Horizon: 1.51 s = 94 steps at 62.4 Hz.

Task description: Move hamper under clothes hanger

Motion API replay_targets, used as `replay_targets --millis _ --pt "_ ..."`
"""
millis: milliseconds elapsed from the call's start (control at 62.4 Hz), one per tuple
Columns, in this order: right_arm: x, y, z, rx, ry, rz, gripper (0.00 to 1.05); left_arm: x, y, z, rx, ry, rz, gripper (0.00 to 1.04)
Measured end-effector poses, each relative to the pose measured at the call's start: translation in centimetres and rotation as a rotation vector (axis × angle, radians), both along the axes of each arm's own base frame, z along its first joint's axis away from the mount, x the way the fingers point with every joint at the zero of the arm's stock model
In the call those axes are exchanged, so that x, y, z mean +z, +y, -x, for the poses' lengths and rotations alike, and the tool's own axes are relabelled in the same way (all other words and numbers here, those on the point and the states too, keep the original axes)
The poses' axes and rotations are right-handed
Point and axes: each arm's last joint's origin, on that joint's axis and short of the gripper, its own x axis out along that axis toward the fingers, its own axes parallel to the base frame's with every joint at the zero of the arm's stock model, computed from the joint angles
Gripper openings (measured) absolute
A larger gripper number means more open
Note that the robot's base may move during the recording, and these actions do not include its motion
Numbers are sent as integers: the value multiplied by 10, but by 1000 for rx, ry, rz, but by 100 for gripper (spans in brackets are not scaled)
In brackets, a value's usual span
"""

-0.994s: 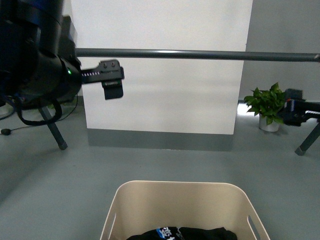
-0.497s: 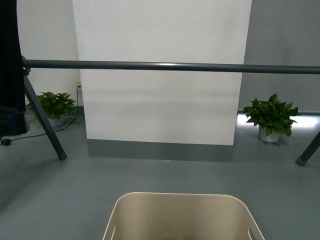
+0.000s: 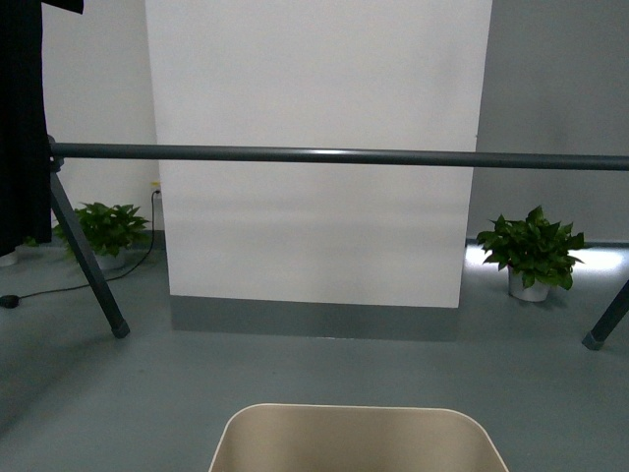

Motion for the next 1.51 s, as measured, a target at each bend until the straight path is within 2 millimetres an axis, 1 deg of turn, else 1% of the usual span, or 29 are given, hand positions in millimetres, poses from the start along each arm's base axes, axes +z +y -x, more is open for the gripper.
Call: replay_targets --millis 64,208,289,401,481,914,1507 --pt "-2 0 8 0 0 0 2 -3 4 7 23 0 0 3" --pt "-7 0 23 0 2 0 2 -9 4 20 16 1 -3 3" --pt "-9 0 28 0 1 0 2 -10 4 25 16 0 -3 3" --pt "-17 0 34 0 -7 0 2 -12 4 30 16 -1 -3 3" --pt "-21 0 38 0 11 0 2 -18 4 34 16 -12 -4 3" --pt "-14 0 58 0 -16 0 2 -14 4 52 16 -27 -6 3" --pt "-13 0 72 0 -20 0 2 -14 4 64 16 -29 -6 3"
